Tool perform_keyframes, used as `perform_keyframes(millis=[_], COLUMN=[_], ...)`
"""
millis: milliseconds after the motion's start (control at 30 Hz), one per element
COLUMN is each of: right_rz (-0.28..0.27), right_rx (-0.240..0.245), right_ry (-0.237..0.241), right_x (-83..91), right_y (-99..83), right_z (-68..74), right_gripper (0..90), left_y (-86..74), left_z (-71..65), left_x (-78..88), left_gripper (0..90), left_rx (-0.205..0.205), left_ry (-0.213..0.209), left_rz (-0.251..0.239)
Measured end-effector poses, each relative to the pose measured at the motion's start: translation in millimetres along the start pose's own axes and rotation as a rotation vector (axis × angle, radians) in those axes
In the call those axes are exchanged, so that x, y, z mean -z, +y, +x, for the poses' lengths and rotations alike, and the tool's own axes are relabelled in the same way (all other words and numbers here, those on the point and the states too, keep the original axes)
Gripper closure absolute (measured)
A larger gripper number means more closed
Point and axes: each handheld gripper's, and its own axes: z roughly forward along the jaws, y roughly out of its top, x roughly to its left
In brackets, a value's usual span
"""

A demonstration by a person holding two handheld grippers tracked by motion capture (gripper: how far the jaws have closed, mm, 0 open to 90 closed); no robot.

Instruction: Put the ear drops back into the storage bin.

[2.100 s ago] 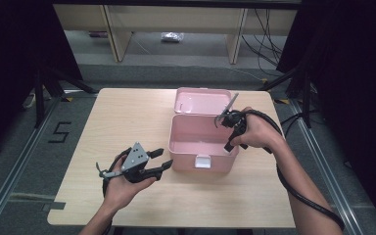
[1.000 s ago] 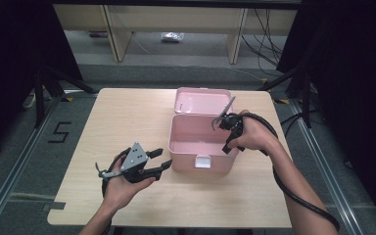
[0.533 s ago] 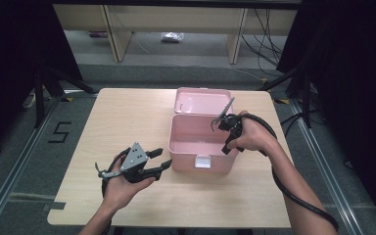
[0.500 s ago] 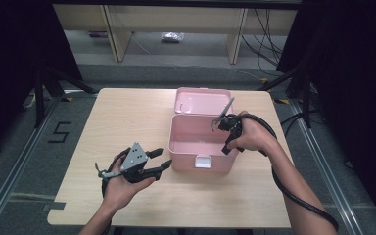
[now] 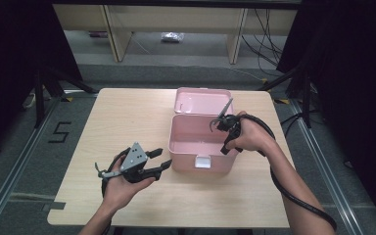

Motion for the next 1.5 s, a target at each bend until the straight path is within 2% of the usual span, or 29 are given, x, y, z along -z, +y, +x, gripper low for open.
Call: perform_keyframes(millis=[33, 67, 133, 200, 267, 367, 567, 833, 933, 1067, 1267, 1333, 1400, 1467, 1500], right_rz=[0.005, 0.012, 0.005, 0.006, 0.010, 0.012, 0.010, 0.026, 0.026, 0.028, 0.031, 0.026, 0.030, 0.029, 0.032], right_rx=[0.014, 0.001, -0.003, 0.026, 0.002, -0.008, 0.012, -0.011, -0.012, 0.014, -0.014, -0.018, 0.001, -0.021, -0.014], right_ry=[-0.013, 0.000, -0.002, -0.003, 0.000, -0.004, -0.003, -0.008, -0.007, -0.004, -0.007, 0.007, -0.005, 0.006, 0.004], right_x=[0.0, 0.3, -0.9, -1.6, -2.4, -2.5, -3.9, -7.4, -8.4, -9.5, -10.3, -11.0, -12.3, -13.4, -13.4], right_y=[0.7, 1.1, 1.3, 2.0, 2.0, 2.5, 2.8, 2.6, 2.4, 2.3, 2.3, 2.6, 2.6, 3.3, 3.2], right_z=[0.0, 0.4, 0.9, -0.5, 1.0, 1.6, 0.4, 1.6, 2.1, 0.5, 2.4, 2.7, 1.1, 3.0, 2.4], right_gripper=[71.5, 71.5, 71.5, 71.5, 71.5, 71.6, 71.5, 71.5, 71.5, 71.5, 71.5, 71.5, 71.5, 71.5, 71.5], left_y=[0.0, 0.1, -0.1, -0.6, -0.4, 0.1, -0.3, -0.7, -0.7, -0.9, -0.9, -1.0, -1.2, -1.1, -1.0], left_z=[-0.2, -0.3, -0.1, 0.4, 0.2, -0.1, -0.2, 0.2, -0.5, -0.7, -0.5, -0.3, -0.3, -0.2, -0.2], left_x=[0.0, 0.0, 0.0, -0.8, -0.4, 0.5, -0.3, -0.9, -0.7, -1.0, -0.8, -1.0, -1.0, -0.9, -0.8], left_gripper=[48.5, 48.5, 48.5, 48.5, 48.5, 48.5, 48.5, 48.5, 48.5, 48.5, 48.5, 48.5, 48.5, 48.5, 48.5], left_rx=[0.001, 0.002, 0.001, 0.001, 0.001, 0.002, 0.000, 0.000, 0.002, 0.002, 0.002, 0.002, 0.002, 0.003, 0.003], left_ry=[-0.001, -0.001, -0.001, -0.006, -0.003, 0.002, 0.000, -0.005, -0.001, -0.003, -0.001, -0.002, -0.002, -0.001, 0.000], left_rz=[-0.001, -0.002, 0.000, -0.008, -0.005, 0.002, -0.001, -0.006, 0.006, 0.003, 0.003, 0.003, 0.003, 0.003, 0.002])
